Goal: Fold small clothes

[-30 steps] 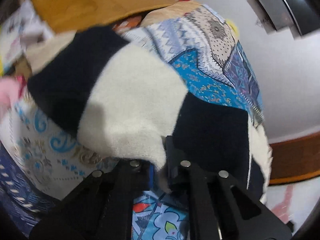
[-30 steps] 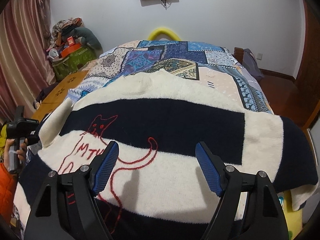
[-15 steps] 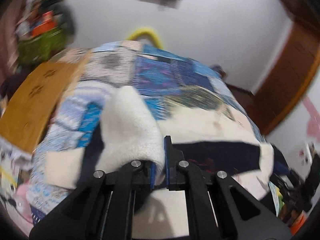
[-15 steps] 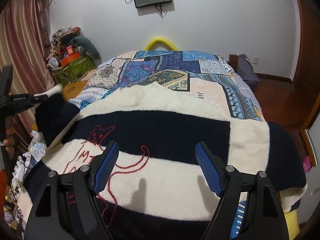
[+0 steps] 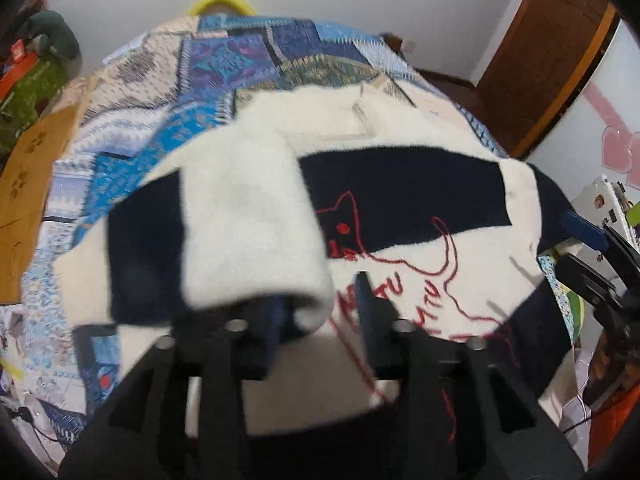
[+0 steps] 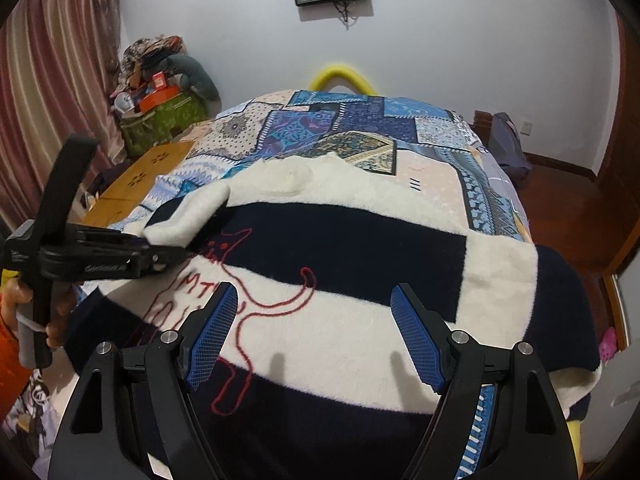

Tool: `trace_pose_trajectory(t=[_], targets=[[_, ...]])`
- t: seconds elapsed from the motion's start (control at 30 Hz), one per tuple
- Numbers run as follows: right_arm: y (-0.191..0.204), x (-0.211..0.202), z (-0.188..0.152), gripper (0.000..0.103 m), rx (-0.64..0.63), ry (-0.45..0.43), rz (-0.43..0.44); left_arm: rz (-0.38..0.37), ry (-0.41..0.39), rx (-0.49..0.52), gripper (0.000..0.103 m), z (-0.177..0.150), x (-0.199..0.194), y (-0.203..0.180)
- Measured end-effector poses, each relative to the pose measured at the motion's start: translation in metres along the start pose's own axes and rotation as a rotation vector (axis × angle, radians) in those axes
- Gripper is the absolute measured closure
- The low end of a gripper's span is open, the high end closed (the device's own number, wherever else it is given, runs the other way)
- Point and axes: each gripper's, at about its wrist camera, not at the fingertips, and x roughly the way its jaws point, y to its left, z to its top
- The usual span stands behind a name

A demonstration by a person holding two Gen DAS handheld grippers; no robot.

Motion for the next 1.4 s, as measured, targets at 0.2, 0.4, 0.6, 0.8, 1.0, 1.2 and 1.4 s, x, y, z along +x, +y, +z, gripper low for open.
trace_pose_trajectory(t=[0.2, 0.4, 0.6, 0.8, 1.0, 1.2, 1.4], targets=[[0.031, 0.006, 0.013, 0.027, -0.060, -0.002, 0.043, 0.089, -0.137, -0.066, 0.043, -0.021, -0.056, 0.048], [0.084, 0.027, 0.029, 0.027, -0.188, 0.015, 0.109, 0.201, -0.090, -0.190, 0.042, -0.050, -0.047, 0.116], [0.135, 0.080, 0.035, 0.027, -0.319, 0.119, 0.142, 0.180, 0.002, -0.240, 0.042, -0.070, -0.010, 0.138], [0.157, 0.130, 0.032, 0.030, -0.420, 0.231, 0.079, 0.147, 0.012, -0.245, 0.042, -0.076, 0.007, 0.143], [0.164, 0.152, 0.048, 0.078, -0.465, 0.211, 0.001, 0.138, 0.014, -0.255, 0.041, -0.077, 0.013, 0.144], [0.143, 0.132, 0.068, 0.082, -0.351, 0.110, -0.002, 0.173, 0.008, -0.221, 0.041, -0.077, 0.014, 0.137], [0.109, 0.094, 0.070, 0.082, -0.179, -0.013, -0.019, 0.181, 0.014, -0.233, 0.036, -0.078, 0.016, 0.140]])
